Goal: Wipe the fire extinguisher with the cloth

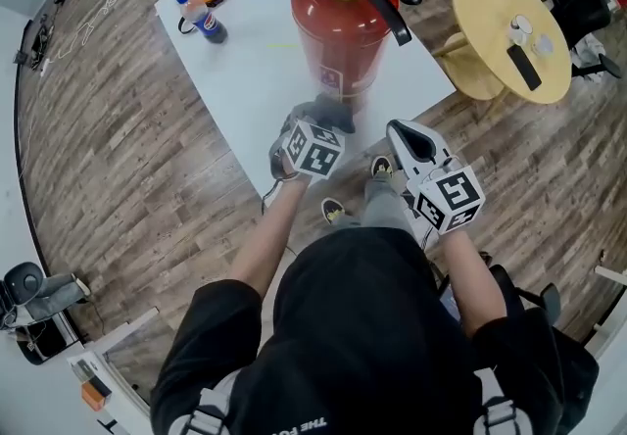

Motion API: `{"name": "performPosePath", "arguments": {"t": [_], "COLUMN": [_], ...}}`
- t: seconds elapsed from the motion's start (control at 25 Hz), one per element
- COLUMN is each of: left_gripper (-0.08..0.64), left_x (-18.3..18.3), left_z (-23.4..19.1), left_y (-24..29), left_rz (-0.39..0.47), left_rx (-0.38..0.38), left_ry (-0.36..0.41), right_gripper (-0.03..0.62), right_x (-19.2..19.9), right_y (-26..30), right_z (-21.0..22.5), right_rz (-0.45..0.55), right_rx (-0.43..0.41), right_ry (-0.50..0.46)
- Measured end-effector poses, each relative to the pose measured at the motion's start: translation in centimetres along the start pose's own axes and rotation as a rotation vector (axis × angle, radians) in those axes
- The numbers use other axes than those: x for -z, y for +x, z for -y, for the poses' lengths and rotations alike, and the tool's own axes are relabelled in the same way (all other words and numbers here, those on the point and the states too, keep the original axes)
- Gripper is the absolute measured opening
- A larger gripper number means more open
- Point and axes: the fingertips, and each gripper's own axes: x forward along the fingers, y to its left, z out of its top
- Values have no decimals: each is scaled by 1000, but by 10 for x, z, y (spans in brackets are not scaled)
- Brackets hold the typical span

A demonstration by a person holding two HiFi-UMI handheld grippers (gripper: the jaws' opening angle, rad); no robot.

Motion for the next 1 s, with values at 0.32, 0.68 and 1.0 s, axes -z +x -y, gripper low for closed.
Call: {"name": "performPosePath", "arguments": {"t": [0.32, 0.68, 1.0], "left_gripper": [46, 49, 87], "left_x": [-90, -112, -134], "left_z": [73, 73, 25], "left_y": [-77, -117, -162], "left_rz": [389, 512, 656], "left_rx": [349, 409, 199], "left_ry": [65, 69, -116], "right_gripper": [242, 129, 121], "right_x": [6, -35, -129], "right_y": [-1, 16, 29], "right_z": [-11, 3, 21], "right_rz": [-59, 79, 288], "right_rx": [-106, -83, -44], "right_ry": [-215, -242, -280]}}
